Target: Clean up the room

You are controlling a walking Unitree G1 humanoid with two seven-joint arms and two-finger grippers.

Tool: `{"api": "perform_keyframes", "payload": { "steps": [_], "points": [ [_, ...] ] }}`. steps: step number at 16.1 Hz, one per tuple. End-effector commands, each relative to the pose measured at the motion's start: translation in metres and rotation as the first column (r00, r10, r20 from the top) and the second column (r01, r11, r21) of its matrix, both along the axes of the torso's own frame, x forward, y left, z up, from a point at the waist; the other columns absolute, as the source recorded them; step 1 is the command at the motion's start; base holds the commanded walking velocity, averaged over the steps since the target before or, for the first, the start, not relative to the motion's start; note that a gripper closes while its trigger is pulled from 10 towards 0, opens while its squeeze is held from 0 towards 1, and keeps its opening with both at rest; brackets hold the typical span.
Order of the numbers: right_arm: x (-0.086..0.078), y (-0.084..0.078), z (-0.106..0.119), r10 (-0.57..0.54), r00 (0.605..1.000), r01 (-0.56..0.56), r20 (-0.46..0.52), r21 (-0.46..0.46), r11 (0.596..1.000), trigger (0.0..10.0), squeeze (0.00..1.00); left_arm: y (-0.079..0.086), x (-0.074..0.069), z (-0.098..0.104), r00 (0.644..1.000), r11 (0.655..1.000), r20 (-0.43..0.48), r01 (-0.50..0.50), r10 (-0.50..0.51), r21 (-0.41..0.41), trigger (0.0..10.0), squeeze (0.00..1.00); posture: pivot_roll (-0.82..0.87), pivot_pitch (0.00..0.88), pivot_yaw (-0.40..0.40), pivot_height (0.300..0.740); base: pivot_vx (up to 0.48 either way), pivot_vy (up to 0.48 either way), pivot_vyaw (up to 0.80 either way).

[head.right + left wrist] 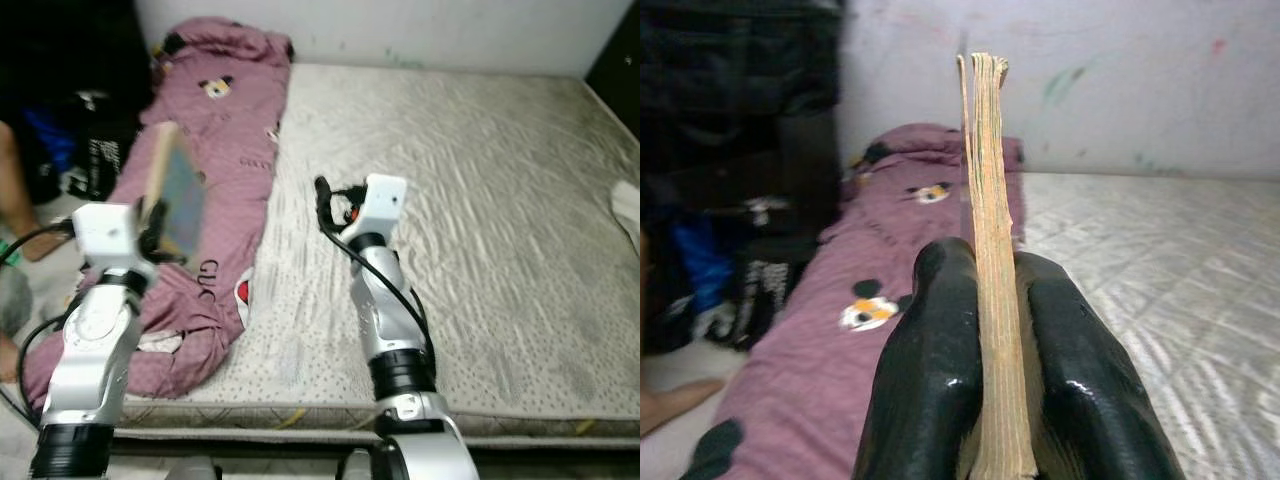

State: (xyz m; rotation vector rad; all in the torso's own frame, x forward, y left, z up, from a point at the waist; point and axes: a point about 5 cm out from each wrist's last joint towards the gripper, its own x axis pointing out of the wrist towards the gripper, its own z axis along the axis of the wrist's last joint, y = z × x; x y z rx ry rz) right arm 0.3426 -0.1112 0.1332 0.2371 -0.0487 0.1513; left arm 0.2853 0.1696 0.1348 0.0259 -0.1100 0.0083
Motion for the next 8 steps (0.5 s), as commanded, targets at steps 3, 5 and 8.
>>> {"api": "perform_keyframes", "payload": {
  "steps": [3, 5, 8],
  "points": [
    [-0.0002, -0.0062, 0.0017, -0.023, 1.000, 0.023, 0.007, 0.000, 1.000, 10.0, 0.00, -0.0081, 0.0022, 0.0088, 0.998, 0.999, 0.051, 0.031, -0.030, -0.020, 10.0, 0.00, -0.03, 0.000, -0.005, 0.740, 0.000, 0.000, 0.00],
    [0.0023, -0.0050, 0.0045, -0.023, 1.000, 0.023, 0.012, -0.005, 1.000, 10.0, 0.00, -0.0108, 0.0029, 0.0078, 0.998, 0.999, 0.043, 0.046, -0.045, -0.020, 10.0, 0.00, -0.03, 0.000, -0.004, 0.740, 0.000, 0.000, 0.00],
    [0.0044, -0.0027, 0.0047, -0.040, 0.999, 0.041, 0.007, -0.060, 0.997, 10.0, 0.00, -0.0116, 0.0018, 0.0045, 0.999, 0.999, 0.031, 0.044, -0.043, -0.023, 10.0, 0.00, -0.04, 0.000, -0.004, 0.740, 0.000, 0.000, 0.00]
  ]
}}
